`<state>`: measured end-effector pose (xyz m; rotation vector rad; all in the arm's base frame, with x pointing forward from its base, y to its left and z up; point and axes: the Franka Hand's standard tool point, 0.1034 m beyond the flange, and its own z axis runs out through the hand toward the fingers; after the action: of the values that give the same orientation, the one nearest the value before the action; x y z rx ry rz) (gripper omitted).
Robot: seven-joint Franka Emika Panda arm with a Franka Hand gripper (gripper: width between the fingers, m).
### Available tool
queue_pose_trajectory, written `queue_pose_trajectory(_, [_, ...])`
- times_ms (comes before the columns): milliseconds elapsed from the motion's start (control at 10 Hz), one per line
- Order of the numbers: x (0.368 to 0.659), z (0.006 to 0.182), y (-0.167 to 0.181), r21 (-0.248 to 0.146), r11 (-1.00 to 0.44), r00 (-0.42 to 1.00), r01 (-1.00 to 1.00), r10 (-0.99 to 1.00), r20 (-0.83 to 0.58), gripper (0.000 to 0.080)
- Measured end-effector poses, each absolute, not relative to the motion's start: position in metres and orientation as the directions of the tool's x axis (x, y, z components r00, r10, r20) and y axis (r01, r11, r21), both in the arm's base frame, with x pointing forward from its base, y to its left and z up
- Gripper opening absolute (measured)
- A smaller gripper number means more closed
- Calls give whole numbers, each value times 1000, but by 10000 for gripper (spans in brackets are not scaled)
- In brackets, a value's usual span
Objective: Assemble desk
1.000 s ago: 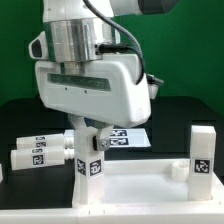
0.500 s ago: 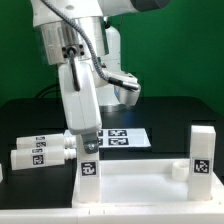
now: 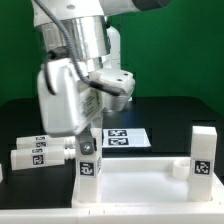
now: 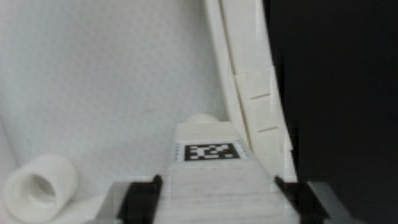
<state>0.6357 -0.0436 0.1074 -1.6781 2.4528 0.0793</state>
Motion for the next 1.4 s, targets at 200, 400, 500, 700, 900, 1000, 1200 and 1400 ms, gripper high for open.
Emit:
queue_pose_trajectory(200, [635, 107, -44, -52, 351, -339, -935, -926, -167, 366])
queue_pose_trajectory(400, [637, 109, -42, -56, 349, -335, -935, -927, -169, 504])
queue_pose_trajectory(500, [641, 119, -39, -70, 344, -328, -936, -928, -177, 607])
queue_pose_trajectory(700, [638, 144, -19, -80, 325, -304, -942, -931, -200, 640])
queue_pose_trajectory(900, [635, 143, -15, -66, 309, -290, -949, -935, -203, 648])
queue_pose_trajectory(1000, [635, 142, -14, -65, 308, -290, -949, -936, -202, 649])
queue_pose_trajectory(1200, [634, 142, -12, -66, 300, -282, -952, -938, -202, 649])
queue_pose_trajectory(1400, [610, 140, 14, -40, 238, -227, -970, -955, -192, 649])
